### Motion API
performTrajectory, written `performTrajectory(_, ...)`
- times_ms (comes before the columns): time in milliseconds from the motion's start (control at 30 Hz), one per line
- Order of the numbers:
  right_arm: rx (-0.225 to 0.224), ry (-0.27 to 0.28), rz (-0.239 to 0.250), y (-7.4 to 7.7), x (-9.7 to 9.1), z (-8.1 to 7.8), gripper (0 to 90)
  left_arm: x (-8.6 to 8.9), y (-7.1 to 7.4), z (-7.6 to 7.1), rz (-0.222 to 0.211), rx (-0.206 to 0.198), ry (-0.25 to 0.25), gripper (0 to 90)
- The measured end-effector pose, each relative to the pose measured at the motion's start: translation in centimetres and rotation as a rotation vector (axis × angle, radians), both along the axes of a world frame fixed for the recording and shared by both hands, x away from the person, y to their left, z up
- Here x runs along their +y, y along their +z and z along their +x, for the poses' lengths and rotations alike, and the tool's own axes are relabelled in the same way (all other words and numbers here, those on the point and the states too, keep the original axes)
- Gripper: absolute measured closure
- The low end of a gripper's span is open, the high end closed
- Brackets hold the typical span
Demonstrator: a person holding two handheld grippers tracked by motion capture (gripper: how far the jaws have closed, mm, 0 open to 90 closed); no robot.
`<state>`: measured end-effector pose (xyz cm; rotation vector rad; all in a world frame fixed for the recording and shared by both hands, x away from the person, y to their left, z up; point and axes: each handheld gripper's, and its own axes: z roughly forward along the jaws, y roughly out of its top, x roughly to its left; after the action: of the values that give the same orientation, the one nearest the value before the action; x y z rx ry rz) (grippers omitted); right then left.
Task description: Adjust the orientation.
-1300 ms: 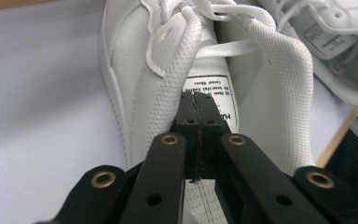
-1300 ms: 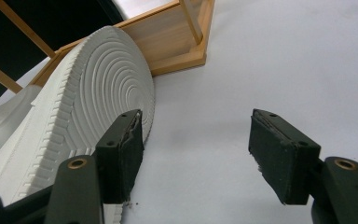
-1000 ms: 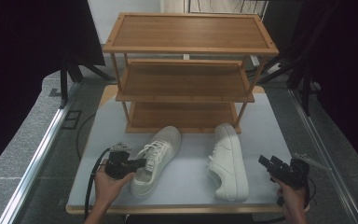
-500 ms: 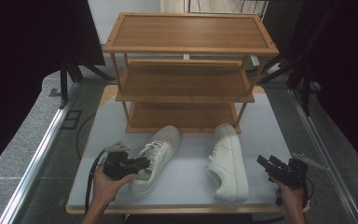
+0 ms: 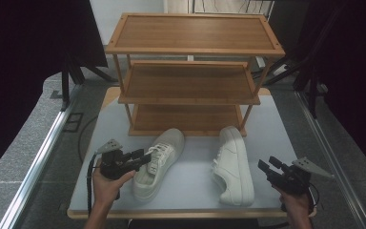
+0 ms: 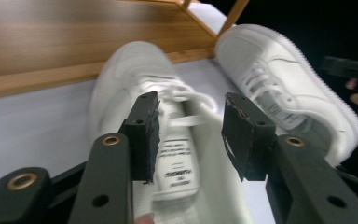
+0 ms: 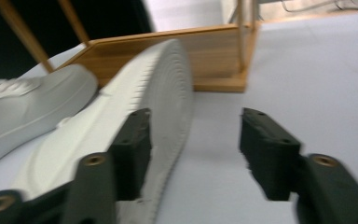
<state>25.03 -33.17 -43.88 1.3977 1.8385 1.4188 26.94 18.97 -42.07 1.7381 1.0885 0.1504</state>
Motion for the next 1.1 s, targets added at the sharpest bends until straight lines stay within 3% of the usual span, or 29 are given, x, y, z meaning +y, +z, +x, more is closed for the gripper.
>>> performTrajectory(233, -0.035, 0.052, -0.043, 1.0, 1.9, -0.7, 55.5, 0.6, 0.1, -0.6, -0.040, -0.023, -0.016, 49.6)
performTrajectory(433, -0.077, 0.164, -0.132, 1.6, 5.0, -1.5, 75.5, 0.7, -0.3, -1.6, -0.079, -0.036, 0.005, 47.4)
performTrajectory(567, -0.065, 0.227, -0.180, 1.8, 7.1, -2.1, 82.3, 0.7, -0.3, -1.8, -0.080, -0.041, 0.018, 46.9)
performTrajectory(600, -0.055, 0.262, -0.199, 1.9, 8.2, -2.4, 84.2, 0.7, -0.3, -1.7, -0.088, -0.042, 0.022, 46.5)
performTrajectory(667, -0.052, 0.276, -0.206, 1.9, 8.6, -2.6, 84.6, 0.9, -0.2, -1.7, -0.110, -0.039, 0.016, 46.5)
performTrajectory(700, -0.048, 0.316, -0.240, 1.8, 9.9, -2.9, 85.3, 0.9, -0.1, -1.7, -0.124, -0.037, 0.014, 46.2)
performTrajectory(733, -0.048, 0.316, -0.240, 1.8, 9.9, -2.9, 85.3, 0.9, -0.1, -1.7, -0.130, -0.036, 0.011, 46.2)
performTrajectory(867, -0.030, 0.382, -0.297, 1.3, 11.8, -3.4, 85.4, 0.9, -0.1, -1.7, -0.122, -0.027, 0.025, 46.3)
performTrajectory(933, -0.004, 0.418, -0.354, 0.6, 13.0, -3.7, 85.3, 0.8, -0.3, -1.7, -0.117, -0.016, 0.025, 46.2)
performTrajectory(1100, 0.029, 0.440, -0.398, -0.4, 13.7, -3.9, 85.3, 0.6, -0.4, -1.6, -0.105, -0.005, 0.014, 46.2)
